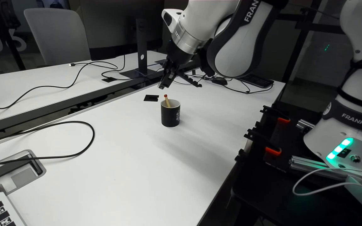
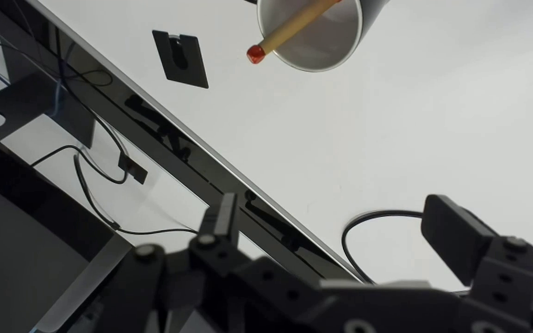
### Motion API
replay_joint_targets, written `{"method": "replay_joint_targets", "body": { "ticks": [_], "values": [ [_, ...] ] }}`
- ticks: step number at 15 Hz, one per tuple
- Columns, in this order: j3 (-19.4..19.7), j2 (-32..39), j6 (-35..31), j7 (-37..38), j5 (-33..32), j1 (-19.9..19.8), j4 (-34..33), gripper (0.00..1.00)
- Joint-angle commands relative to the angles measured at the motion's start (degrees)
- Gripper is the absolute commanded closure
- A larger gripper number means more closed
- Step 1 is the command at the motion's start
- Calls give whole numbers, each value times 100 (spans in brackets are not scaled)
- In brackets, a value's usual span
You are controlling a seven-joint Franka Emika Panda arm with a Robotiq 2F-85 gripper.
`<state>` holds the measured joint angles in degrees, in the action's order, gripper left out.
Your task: Pick up the pen from the table and place it in the black mug cup.
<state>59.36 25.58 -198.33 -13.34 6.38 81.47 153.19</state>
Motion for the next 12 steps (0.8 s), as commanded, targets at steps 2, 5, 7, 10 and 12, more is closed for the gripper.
{"method": "replay_joint_targets", "body": {
  "ticks": [2,5,7,10,12],
  "values": [
    [-381,-1055,-8,-594,-668,-438,-110,0],
    [-1098,-1728,-8,-834,-1341,-1255,-79,0],
    [-1895,-2119,3,-906,-1885,-2110,88,0],
    [-2582,-2290,21,28,-3461,-2982,285,0],
    [-2394,-2061,26,-82,-3193,-2742,115,0]
  ]
}}
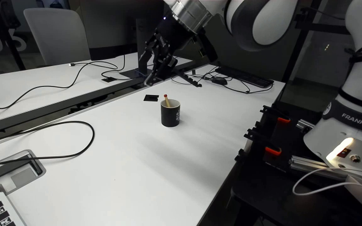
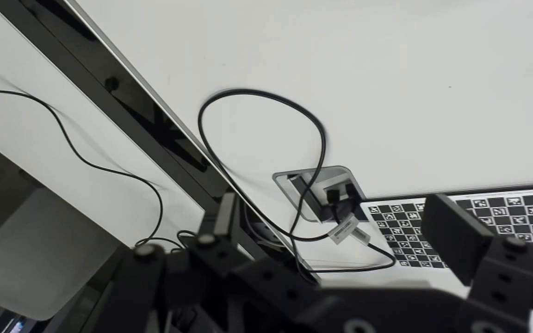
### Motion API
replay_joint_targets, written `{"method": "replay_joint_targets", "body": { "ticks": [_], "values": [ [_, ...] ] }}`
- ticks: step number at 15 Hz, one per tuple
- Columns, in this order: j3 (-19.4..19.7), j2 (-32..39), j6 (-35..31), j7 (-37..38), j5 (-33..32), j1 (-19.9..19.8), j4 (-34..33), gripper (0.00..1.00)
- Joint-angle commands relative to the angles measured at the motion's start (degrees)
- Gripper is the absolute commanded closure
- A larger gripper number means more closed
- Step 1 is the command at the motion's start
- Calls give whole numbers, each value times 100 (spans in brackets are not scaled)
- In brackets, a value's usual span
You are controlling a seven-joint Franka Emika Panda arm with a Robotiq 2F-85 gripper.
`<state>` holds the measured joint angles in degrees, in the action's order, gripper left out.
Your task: Pick up the pen from the table and place it in the black mug cup.
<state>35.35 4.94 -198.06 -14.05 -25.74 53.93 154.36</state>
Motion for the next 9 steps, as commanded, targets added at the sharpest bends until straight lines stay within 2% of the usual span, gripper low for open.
{"method": "replay_joint_targets", "body": {
  "ticks": [1,9],
  "values": [
    [-85,-30,0,145,-228,-138,19,0],
    [-167,-33,0,204,-367,-246,19,0]
  ]
}}
